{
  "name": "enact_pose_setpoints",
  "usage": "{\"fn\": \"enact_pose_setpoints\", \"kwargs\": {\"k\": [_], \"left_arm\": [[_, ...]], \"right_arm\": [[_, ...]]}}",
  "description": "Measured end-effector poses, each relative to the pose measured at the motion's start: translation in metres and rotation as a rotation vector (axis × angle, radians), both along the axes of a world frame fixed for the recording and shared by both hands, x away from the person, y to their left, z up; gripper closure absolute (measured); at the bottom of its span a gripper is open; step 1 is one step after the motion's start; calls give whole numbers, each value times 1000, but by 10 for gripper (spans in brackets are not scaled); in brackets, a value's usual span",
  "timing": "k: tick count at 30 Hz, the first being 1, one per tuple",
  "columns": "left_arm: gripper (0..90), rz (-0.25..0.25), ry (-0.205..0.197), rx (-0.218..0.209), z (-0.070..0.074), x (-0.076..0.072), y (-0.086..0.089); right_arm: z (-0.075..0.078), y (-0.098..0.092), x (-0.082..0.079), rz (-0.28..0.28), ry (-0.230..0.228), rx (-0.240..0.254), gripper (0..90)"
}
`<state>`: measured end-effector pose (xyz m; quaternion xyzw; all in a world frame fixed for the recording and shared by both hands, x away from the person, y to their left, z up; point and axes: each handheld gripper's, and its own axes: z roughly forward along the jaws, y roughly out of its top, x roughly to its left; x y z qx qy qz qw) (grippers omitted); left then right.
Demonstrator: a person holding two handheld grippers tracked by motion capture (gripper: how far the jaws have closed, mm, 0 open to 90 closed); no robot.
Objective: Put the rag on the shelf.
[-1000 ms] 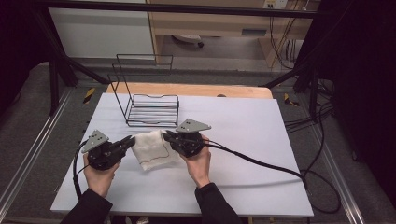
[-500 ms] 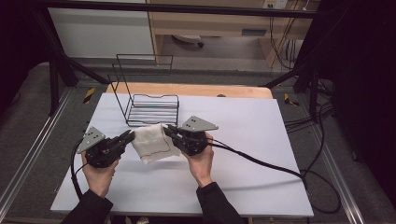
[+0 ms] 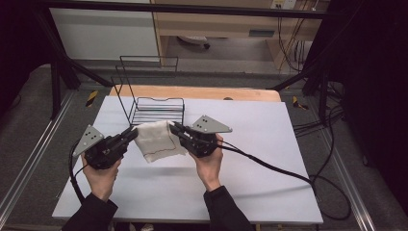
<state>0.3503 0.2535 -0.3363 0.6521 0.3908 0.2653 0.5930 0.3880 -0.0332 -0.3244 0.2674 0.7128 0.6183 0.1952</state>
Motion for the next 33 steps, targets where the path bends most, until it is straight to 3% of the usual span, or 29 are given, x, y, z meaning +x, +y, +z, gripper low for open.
{"fn": "enact_pose_setpoints", "kwargs": {"k": [8, 33], "left_arm": [[821, 3, -29, -14, 12, 4, -1], [824, 37, -82, -44, 46, 19, 7]], "right_arm": [[14, 0, -1, -21, -40, 19, 829], [42, 14, 7, -58, -103, 61, 829]]}}
